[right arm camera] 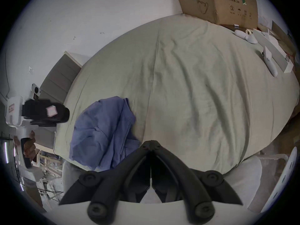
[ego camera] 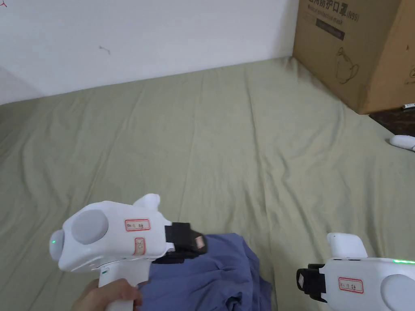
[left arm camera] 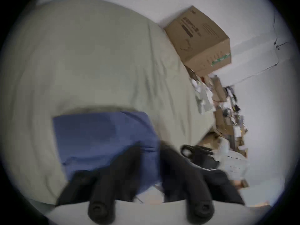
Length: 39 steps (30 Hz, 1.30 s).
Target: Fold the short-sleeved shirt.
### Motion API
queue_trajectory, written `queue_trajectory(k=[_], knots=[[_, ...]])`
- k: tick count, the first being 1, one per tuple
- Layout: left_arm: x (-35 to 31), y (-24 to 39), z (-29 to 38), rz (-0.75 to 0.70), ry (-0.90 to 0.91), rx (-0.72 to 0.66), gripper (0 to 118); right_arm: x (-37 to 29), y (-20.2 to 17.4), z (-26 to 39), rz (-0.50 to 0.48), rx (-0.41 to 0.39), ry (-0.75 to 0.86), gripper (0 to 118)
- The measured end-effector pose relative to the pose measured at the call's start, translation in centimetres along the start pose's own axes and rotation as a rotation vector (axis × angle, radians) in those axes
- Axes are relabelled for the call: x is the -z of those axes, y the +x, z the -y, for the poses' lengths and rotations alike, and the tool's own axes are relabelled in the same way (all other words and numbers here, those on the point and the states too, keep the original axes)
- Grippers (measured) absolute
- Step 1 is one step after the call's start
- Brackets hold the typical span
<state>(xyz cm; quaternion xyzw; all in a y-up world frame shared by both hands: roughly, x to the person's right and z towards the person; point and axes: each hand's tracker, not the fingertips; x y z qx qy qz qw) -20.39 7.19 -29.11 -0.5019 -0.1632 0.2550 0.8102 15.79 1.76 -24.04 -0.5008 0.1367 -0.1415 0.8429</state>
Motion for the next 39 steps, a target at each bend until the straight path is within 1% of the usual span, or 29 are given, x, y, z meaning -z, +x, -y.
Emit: queue_trajectory(k=[2,3,4,5,7,8,11,14,16,18,20,21,23,24,25,26,28,31,33,37,39], knots=[[0.0,-1.5,0.5,-0.134,0.039,0.027,4,0.0,0.0,0.0,-0.002,0.000,0.006,0],[0.2,-1.7,0.9,-0.168,0.035,0.054,2,0.0,0.0,-0.1,-0.002,0.000,0.007,0],[0.6,-1.9,1.3,-0.180,0.028,0.042,1,0.0,-0.1,-0.1,-0.002,0.000,0.008,0],[1.1,-2.0,1.8,-0.131,0.014,-0.010,1,0.0,-0.1,-0.2,-0.003,-0.002,0.008,0],[2.7,-2.8,2.8,0.017,-0.022,-0.045,1,0.1,-0.1,-0.2,-0.002,-0.003,0.005,0],[3.5,-2.4,3.2,0.037,-0.035,-0.054,1,0.2,-0.1,-0.2,-0.002,-0.004,0.004,0],[7.1,-1.2,4.7,-0.013,-0.094,-0.013,1,0.2,0.1,0.0,-0.002,0.002,0.002,0],[8.8,0.0,6.6,0.055,-0.147,-0.045,1,-0.1,0.4,0.2,-0.002,0.004,0.001,0],[9.9,1.6,8.0,0.115,-0.185,-0.026,1,-0.2,0.7,0.3,0.000,0.010,0.001,0],[10.8,2.6,9.0,0.114,-0.233,0.024,1,-0.1,1.1,0.4,0.005,0.016,-0.004,0],[11.8,3.5,9.2,0.075,-0.224,0.064,1,-0.1,1.5,0.4,0.014,0.030,0.000,0],[12.1,3.7,9.1,0.077,-0.225,0.050,1,-0.2,1.7,0.5,0.013,0.037,0.001,0],[12.3,3.1,9.1,0.143,-0.249,0.004,1,-0.5,2.0,0.6,0.009,0.048,0.004,0],[12.6,3.4,9.3,0.142,-0.265,-0.006,1,-0.6,2.0,0.6,0.009,0.049,0.004,0],[13.0,4.0,9.7,0.128,-0.276,0.017,1,-0.6,2.0,0.6,0.011,0.048,0.003,0],[13.2,4.0,10.2,0.122,-0.293,0.071,1,-0.6,2.0,0.6,0.016,0.046,0.002,0],[13.7,4.7,10.7,0.118,-0.316,0.097,1,-0.7,2.0,0.5,0.023,0.044,0.003,0],[12.6,4.5,10.3,0.160,-0.280,0.080,1,-1.2,1.7,0.4,0.016,0.046,0.012,0],[11.0,3.9,9.2,0.190,-0.221,0.046,1,-1.4,1.3,0.0,0.019,0.030,0.015,0],[5.2,1.2,6.5,0.226,-0.053,0.008,1,-1.7,0.0,-0.7,0.023,0.000,0.028,0],[2.1,-1.0,5.5,0.190,0.021,-0.019,1,-1.8,-1.2,-1.2,0.007,-0.019,0.034,0]])
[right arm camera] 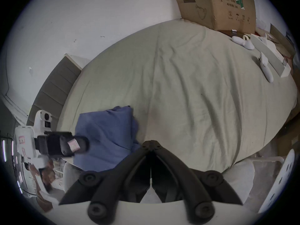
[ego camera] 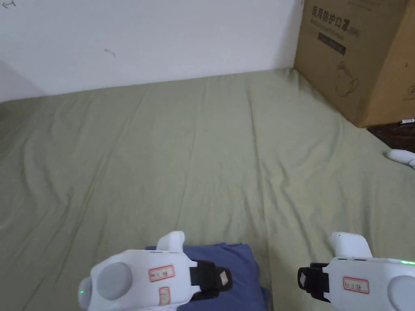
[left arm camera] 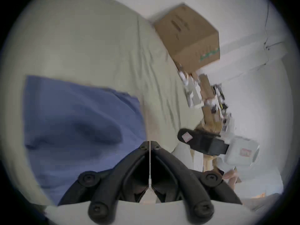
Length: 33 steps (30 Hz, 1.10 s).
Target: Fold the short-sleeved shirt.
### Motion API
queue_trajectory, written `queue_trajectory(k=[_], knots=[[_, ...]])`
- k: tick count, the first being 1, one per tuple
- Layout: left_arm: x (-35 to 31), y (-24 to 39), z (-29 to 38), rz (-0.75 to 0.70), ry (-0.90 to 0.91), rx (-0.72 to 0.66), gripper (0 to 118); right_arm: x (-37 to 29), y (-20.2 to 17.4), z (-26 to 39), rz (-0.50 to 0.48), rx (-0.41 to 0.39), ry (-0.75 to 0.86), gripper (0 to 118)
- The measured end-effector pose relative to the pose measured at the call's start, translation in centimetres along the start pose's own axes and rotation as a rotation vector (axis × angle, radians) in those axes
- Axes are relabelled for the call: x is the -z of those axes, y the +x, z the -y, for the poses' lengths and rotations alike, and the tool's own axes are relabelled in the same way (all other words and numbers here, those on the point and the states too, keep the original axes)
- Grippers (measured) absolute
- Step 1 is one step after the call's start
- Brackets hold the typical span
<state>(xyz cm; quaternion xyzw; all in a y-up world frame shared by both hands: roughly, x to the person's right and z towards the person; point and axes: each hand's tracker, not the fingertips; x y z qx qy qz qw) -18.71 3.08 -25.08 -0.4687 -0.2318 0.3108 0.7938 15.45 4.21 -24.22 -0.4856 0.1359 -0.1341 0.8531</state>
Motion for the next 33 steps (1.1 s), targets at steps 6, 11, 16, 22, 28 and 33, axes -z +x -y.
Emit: queue_trajectory(k=[6,11,16,22,28,33], knots=[[-7.5,-7.6,0.5,-0.107,0.129,-0.160,1,0.9,-6.4,-2.0,-0.091,-0.163,0.020,0],[-10.3,-11.4,3.1,-0.101,0.175,-0.268,1,6.0,-11.2,-2.2,-0.117,-0.278,-0.084,0],[-10.5,-12.9,4.4,-0.077,0.195,-0.322,1,13.3,-11.3,-0.6,-0.046,-0.245,-0.262,0],[-9.1,-13.6,3.7,-0.057,0.146,-0.332,36,12.9,-10.6,-1.1,-0.082,-0.218,-0.240,0],[-5.8,-14.6,2.0,0.133,0.127,-0.399,116,13.0,-9.8,-1.0,-0.107,-0.174,-0.233,0],[0.1,-16.7,0.8,0.306,0.007,-0.471,105,12.9,-9.8,-0.8,-0.110,-0.169,-0.233,0]])
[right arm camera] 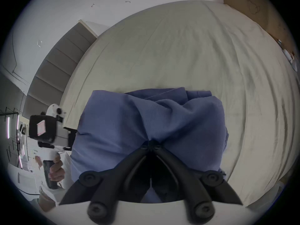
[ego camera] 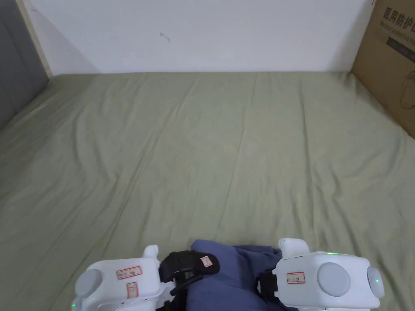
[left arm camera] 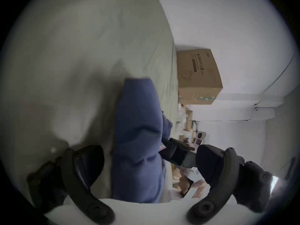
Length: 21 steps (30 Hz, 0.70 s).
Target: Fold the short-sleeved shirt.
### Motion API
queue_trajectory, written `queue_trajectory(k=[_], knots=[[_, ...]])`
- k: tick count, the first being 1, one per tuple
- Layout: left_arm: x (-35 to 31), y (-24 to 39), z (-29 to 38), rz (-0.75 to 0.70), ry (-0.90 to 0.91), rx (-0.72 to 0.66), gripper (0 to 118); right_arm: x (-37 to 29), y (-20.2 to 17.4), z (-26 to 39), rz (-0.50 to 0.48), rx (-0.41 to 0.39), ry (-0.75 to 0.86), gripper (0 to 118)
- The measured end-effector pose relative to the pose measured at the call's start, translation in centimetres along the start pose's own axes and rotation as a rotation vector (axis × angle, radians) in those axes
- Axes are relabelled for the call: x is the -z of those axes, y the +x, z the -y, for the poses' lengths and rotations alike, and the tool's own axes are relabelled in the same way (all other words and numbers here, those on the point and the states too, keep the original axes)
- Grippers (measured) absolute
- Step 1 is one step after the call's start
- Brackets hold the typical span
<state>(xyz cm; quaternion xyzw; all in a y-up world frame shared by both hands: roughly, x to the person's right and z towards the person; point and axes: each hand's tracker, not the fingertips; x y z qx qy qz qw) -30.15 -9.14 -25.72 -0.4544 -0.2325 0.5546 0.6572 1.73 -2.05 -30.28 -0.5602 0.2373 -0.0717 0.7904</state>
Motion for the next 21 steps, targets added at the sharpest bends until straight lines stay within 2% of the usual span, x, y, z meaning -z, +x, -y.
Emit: queue_trajectory(k=[1,2,3,4,7,9,12,15,18,21], knots=[[0.8,-0.4,0.0,0.026,0.002,0.002,79,0.0,0.0,0.0,0.002,-0.002,-0.001,0],[1.2,-0.3,0.1,0.012,0.000,0.034,36,0.0,0.0,0.0,0.002,-0.001,-0.002,0],[1.7,-0.2,0.1,-0.083,-0.019,0.056,22,-0.1,0.0,0.0,0.004,0.001,-0.002,0],[2.4,-0.3,0.1,-0.253,-0.030,0.065,22,-0.2,-0.2,0.0,0.009,0.002,-0.003,0],[1.2,-0.6,-0.4,-0.107,-0.024,0.011,22,-0.7,-0.3,-0.1,0.013,0.001,0.000,0],[1.1,0.1,-0.5,-0.169,-0.051,0.089,22,-1.0,-0.6,-0.3,0.011,0.000,0.005,0],[-0.1,1.6,-1.1,-0.200,-0.065,0.103,22,-2.1,-0.9,-0.4,0.028,0.007,0.041,0],[-3.1,3.7,-2.5,-0.293,-0.048,0.214,22,-3.4,-0.8,-0.7,0.012,0.030,0.082,0],[-8.3,5.3,-4.7,-0.407,-0.002,0.304,22,-4.3,-0.7,-1.2,0.055,0.022,0.112,0],[-14.9,6.4,-7.9,-0.658,0.068,0.391,22,-4.6,-0.4,-1.4,0.082,0.021,0.114,0]])
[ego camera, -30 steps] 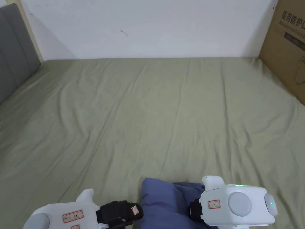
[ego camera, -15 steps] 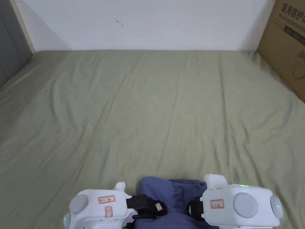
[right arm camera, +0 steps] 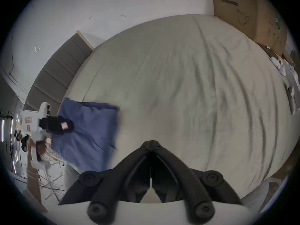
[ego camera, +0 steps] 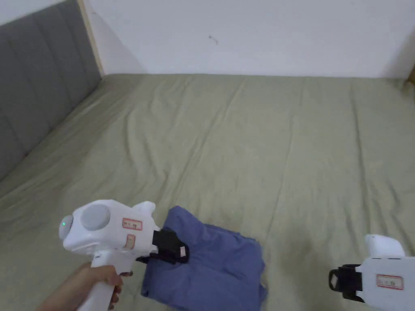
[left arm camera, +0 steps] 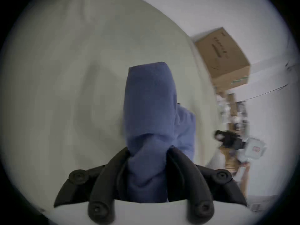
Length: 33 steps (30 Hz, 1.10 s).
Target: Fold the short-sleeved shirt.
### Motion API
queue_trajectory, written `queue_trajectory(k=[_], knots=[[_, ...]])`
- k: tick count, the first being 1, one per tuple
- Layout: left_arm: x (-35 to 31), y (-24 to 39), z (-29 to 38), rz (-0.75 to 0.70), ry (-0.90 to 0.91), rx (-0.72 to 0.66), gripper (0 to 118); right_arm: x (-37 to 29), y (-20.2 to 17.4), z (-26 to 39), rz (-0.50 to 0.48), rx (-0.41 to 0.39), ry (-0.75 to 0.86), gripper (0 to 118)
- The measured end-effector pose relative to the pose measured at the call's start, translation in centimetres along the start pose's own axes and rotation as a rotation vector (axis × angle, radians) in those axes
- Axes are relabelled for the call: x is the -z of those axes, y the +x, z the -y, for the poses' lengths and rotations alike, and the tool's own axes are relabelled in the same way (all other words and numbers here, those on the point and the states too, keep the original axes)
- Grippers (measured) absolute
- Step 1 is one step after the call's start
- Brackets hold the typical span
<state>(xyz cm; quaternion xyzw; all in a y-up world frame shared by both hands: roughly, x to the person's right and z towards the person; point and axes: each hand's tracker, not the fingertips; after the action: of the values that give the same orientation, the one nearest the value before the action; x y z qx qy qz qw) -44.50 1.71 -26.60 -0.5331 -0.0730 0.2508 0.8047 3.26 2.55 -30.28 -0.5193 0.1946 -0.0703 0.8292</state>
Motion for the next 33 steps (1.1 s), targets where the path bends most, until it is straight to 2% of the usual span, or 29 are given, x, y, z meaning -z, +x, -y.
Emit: queue_trajectory(k=[4,9,10,11,12,14,16,20,21,22,23,24,25,29,33], knots=[[-5.5,-5.5,-4.2,-0.480,0.023,0.059,22,0.4,0.1,0.4,0.010,0.037,-0.011,0],[-7.4,-10.2,-6.4,-0.924,-0.081,0.206,22,1.6,-0.5,0.9,0.041,0.043,-0.051,0],[-7.5,-11.2,-6.4,-0.962,-0.080,0.210,27,1.8,-0.7,1.0,0.040,0.042,-0.057,0],[-7.5,-12.2,-6.5,-0.974,-0.079,0.196,38,2.0,-0.9,1.0,0.041,0.042,-0.060,0],[-7.8,-13.1,-6.5,-0.969,-0.057,0.140,63,2.1,-1.1,1.0,0.041,0.041,-0.065,0],[-8.0,-14.4,-6.3,-0.975,-0.061,0.057,78,2.3,-1.5,1.1,0.039,0.029,-0.077,0],[-8.5,-14.4,-5.4,-0.969,-0.038,0.047,100,2.2,-1.8,0.9,0.038,0.011,-0.081,0],[-9.3,-13.4,-4.6,-0.933,-0.014,0.043,101,2.3,-2.0,0.8,0.033,0.012,-0.079,0],[-9.5,-12.8,-4.5,-0.899,-0.005,0.041,100,2.1,-2.1,0.9,0.027,0.013,-0.076,0],[-9.9,-12.1,-4.3,-0.846,0.002,0.022,92,1.9,-2.2,1.0,0.020,0.014,-0.073,0],[-10.4,-11.3,-4.2,-0.787,0.009,0.006,67,1.7,-2.1,1.0,0.014,0.009,-0.068,0],[-10.9,-10.2,-3.8,-0.737,0.047,-0.006,9,1.4,-2.1,1.1,0.013,0.007,-0.064,0],[-11.1,-9.2,-3.5,-0.725,0.136,-0.006,0,1.3,-2.0,1.2,0.009,0.009,-0.058,0],[-10.6,-1.9,-1.0,-0.626,0.212,0.136,0,0.5,-1.6,1.2,-0.011,0.034,-0.034,0],[-9.4,4.9,1.3,-0.535,0.303,0.228,0,-1.3,-1.6,0.8,-0.017,0.016,0.034,0]])
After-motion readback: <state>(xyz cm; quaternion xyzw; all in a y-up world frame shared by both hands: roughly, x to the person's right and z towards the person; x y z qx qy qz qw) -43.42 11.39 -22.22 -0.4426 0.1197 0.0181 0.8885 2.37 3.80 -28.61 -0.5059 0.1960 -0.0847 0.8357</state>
